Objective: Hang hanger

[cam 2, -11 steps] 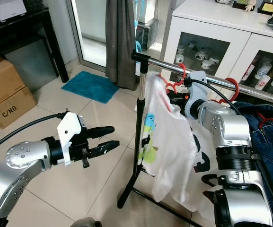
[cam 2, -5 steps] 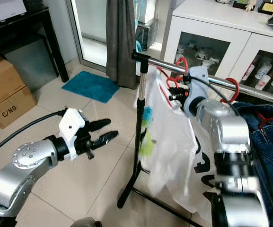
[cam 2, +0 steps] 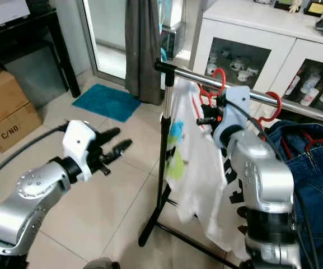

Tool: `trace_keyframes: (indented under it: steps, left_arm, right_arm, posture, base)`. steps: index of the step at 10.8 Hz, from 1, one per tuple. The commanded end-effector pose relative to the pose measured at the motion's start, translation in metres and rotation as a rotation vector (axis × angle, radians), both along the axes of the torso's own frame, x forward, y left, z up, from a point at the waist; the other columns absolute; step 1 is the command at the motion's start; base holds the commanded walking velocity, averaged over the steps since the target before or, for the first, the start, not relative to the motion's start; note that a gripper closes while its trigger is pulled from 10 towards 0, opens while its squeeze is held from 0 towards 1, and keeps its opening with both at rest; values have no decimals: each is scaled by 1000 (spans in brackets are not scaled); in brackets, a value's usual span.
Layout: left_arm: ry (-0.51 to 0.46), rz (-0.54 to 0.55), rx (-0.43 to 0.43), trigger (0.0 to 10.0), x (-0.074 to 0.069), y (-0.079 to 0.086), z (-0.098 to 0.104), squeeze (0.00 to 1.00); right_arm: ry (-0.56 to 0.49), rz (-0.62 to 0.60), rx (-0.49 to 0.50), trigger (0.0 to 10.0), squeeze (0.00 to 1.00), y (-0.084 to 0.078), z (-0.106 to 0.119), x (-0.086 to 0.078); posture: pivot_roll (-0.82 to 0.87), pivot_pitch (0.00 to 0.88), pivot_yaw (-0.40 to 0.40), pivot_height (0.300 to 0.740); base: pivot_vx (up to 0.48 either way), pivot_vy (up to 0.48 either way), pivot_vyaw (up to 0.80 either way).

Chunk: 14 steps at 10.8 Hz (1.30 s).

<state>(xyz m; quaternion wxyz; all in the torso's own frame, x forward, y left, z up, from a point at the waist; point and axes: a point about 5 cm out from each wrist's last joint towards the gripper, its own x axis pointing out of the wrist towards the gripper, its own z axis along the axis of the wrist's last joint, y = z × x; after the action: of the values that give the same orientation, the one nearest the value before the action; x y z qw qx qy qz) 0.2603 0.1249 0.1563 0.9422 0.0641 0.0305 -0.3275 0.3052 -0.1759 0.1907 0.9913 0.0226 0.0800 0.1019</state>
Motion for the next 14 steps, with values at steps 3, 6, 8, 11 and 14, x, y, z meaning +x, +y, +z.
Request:
trace_keyframes:
  steps: [3,6,8,11,14]
  left_arm:
    - [19,35,13,10000,-2,0,-6,0]
    - [19,75,28,10000,0,3,-10,0]
    - [20,83,32,10000,1,5,-10,0]
    - [18,81,30,10000,1,3,-9,0]
    - [18,81,30,10000,2,3,-9,0]
  right_arm:
    - [-35,33,6,0,0,23,-16,-32]
    - [5,-15,10,0,0,20,-33,-43]
    - [-4,-57,37,0,0,16,-37,-45]
    - [-50,-61,87,0,0,23,-34,-44]
    - [-9,-75,87,745,0,25,-41,-45]
  posture:
    - [62,29,-34,740]
    - [63,32,-36,740]
    - [65,34,-37,740]
    - [65,33,-35,740]
    - [66,35,-33,740]
  base:
    - [0,0,0]
    - [0,0,0]
    - [0,0,0]
    - [0,0,0]
    - [0,0,0]
